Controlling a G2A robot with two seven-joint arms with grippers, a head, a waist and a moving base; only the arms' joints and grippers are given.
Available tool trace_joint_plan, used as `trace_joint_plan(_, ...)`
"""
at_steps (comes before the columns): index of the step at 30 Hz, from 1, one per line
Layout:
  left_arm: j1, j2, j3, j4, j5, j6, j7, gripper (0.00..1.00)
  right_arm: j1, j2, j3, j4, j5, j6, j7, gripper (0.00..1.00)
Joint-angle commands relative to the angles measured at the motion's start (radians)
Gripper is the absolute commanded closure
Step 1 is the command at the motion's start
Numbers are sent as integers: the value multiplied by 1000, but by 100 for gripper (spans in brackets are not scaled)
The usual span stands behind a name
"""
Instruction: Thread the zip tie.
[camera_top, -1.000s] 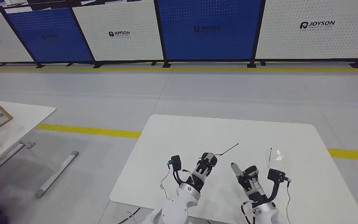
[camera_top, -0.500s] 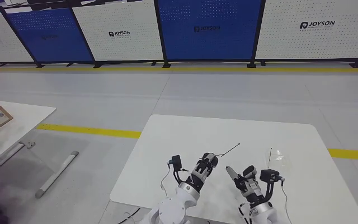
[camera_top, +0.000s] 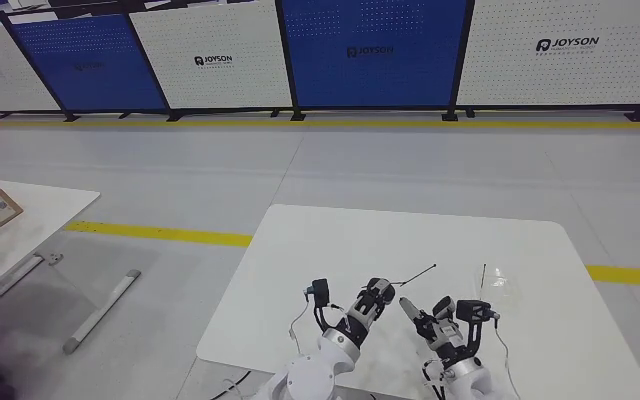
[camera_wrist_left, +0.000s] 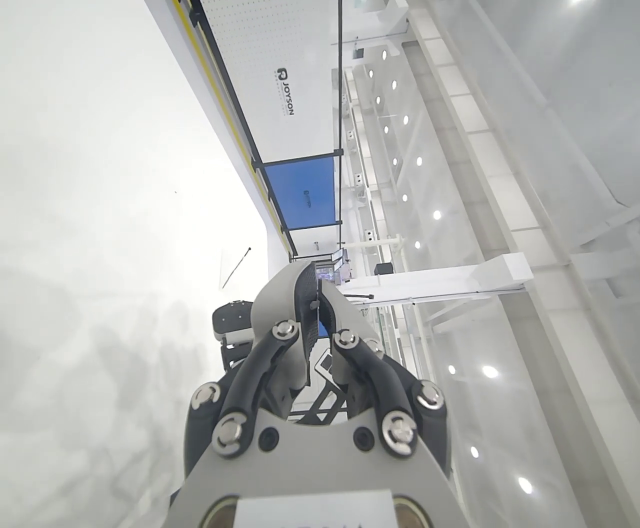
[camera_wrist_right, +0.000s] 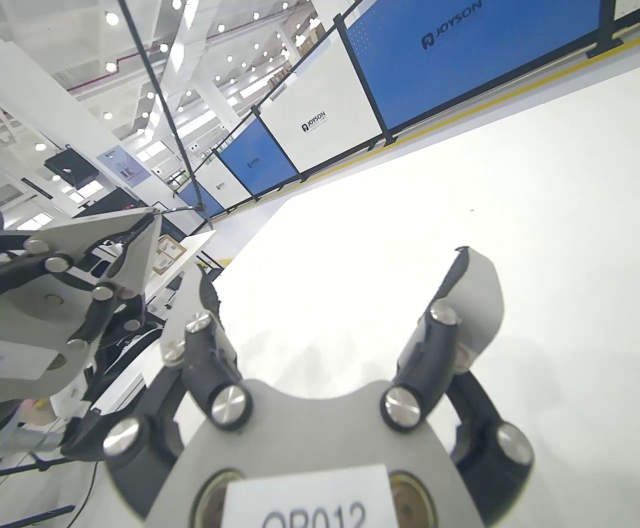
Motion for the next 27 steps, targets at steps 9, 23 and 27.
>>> trace_joint_plan(9,-5,0,12,17,18,-11,-22,100,14,-1,-21,-10,-8,-30,15,73)
trace_joint_plan(23,-11,0,27,31,28,-9,-40,100,31,0,-24,0,23,-75,42,76)
trace_joint_plan(27,-11,0,28,31,30,-10,-39,100,31,1,-24,-3,20,-80,48,74)
